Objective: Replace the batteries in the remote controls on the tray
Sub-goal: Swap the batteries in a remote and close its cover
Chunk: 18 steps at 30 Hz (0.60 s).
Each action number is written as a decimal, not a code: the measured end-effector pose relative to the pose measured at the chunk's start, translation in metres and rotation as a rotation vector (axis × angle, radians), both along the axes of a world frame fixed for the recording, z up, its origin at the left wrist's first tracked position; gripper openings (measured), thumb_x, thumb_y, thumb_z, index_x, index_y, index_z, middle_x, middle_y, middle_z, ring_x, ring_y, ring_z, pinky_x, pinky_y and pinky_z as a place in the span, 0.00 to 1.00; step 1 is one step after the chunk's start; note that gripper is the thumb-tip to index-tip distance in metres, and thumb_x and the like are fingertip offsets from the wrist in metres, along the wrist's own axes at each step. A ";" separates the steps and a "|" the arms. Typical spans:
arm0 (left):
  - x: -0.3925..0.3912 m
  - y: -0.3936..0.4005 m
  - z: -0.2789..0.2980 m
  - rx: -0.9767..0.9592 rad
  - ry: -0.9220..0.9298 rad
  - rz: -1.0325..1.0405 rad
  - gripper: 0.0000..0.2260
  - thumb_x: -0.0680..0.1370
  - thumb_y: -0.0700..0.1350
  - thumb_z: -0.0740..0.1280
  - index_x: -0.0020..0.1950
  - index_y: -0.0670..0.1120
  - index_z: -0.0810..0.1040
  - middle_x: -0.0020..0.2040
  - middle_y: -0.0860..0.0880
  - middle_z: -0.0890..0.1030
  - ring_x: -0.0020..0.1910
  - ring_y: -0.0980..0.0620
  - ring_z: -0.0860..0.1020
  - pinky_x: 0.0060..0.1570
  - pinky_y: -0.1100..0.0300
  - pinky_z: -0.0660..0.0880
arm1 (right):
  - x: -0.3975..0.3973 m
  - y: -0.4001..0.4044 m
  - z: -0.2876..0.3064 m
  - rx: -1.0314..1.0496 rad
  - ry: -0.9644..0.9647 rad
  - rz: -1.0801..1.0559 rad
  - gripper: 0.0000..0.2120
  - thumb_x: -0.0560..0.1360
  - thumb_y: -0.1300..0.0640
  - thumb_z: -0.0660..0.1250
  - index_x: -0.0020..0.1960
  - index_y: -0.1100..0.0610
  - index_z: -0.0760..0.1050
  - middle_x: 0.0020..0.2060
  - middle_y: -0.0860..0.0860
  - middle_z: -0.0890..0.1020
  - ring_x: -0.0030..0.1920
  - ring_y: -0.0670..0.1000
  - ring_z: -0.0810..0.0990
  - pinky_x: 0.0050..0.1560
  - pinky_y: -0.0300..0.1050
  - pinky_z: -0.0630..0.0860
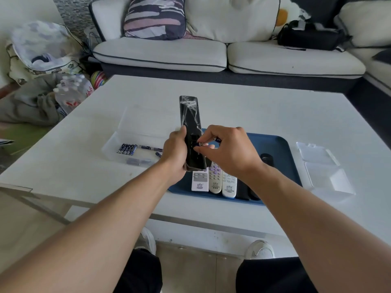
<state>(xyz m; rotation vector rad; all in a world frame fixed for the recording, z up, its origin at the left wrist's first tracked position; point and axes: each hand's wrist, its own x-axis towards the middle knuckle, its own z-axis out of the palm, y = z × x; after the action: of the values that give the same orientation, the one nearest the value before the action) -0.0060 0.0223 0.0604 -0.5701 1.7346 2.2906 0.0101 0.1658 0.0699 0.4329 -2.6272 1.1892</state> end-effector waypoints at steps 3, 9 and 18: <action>-0.004 -0.001 -0.003 0.046 0.023 0.022 0.19 0.85 0.54 0.55 0.66 0.43 0.76 0.54 0.41 0.85 0.48 0.41 0.85 0.45 0.43 0.82 | 0.001 -0.001 0.000 0.044 0.020 0.014 0.05 0.72 0.54 0.77 0.46 0.53 0.83 0.38 0.41 0.83 0.37 0.39 0.79 0.37 0.32 0.72; -0.004 -0.005 0.001 0.227 0.035 0.027 0.20 0.86 0.50 0.54 0.67 0.38 0.75 0.59 0.41 0.84 0.58 0.42 0.83 0.62 0.45 0.78 | 0.004 0.000 0.002 -0.108 0.016 -0.067 0.05 0.73 0.55 0.77 0.47 0.54 0.84 0.38 0.38 0.81 0.26 0.38 0.76 0.26 0.29 0.68; -0.003 -0.013 0.004 0.234 0.085 -0.029 0.16 0.86 0.47 0.57 0.67 0.38 0.72 0.52 0.39 0.83 0.45 0.45 0.84 0.46 0.50 0.83 | 0.004 0.001 0.003 0.005 0.008 -0.019 0.07 0.74 0.55 0.76 0.51 0.50 0.86 0.43 0.40 0.86 0.28 0.39 0.79 0.31 0.32 0.72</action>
<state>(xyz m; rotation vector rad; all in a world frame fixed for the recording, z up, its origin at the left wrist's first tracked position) -0.0091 0.0093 0.0640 -0.4045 1.4680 2.4833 0.0144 0.1663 0.0727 0.4124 -2.6225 1.1726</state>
